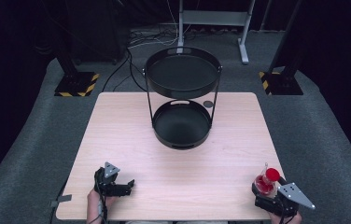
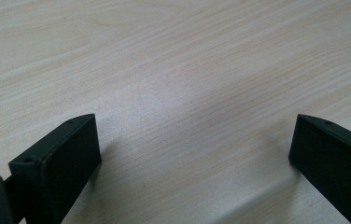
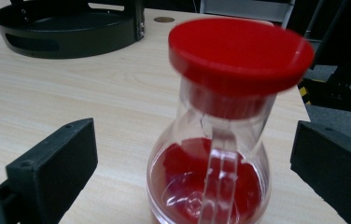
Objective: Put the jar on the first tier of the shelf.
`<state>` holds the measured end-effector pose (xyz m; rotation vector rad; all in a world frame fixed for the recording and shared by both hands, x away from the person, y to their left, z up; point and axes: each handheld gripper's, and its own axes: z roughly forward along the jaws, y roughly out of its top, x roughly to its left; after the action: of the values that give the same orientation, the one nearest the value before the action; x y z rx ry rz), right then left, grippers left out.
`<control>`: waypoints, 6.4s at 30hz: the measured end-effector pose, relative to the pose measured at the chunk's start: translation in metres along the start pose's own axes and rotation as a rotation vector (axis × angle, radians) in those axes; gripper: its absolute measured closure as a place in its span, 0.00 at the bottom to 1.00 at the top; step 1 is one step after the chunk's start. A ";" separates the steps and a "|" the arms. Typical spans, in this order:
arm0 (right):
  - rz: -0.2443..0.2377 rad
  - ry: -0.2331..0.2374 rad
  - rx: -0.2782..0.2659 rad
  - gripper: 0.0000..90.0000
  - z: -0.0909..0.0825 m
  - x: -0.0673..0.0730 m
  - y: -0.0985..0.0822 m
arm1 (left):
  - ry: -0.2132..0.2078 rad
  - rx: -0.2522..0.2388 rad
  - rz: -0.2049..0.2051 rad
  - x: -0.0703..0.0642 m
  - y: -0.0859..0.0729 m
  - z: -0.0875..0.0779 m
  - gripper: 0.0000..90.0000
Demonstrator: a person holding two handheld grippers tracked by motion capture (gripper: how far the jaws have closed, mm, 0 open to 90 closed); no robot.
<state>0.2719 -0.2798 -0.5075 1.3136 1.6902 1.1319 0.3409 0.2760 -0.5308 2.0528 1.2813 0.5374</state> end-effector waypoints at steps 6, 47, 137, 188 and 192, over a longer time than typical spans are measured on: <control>-0.012 0.008 -0.013 0.00 0.003 -0.004 0.009 | 0.000 0.000 0.000 0.000 0.000 0.000 0.02; 0.009 0.050 -0.128 0.53 -0.004 -0.010 0.022 | 0.001 -0.002 0.001 0.000 0.000 0.000 0.02; -0.128 0.248 -0.196 0.53 0.039 0.056 0.100 | 0.001 -0.001 0.001 0.000 0.000 0.000 0.02; -0.161 0.330 -0.174 0.53 0.087 0.081 0.129 | 0.000 0.000 0.001 0.000 0.000 0.000 0.02; -0.161 0.336 -0.173 0.53 0.090 0.083 0.130 | 0.001 -0.001 0.000 0.000 0.000 0.000 0.02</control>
<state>0.3798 -0.1665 -0.4211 0.9002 1.8486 1.4249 0.3408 0.2760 -0.5309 2.0524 1.2807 0.5387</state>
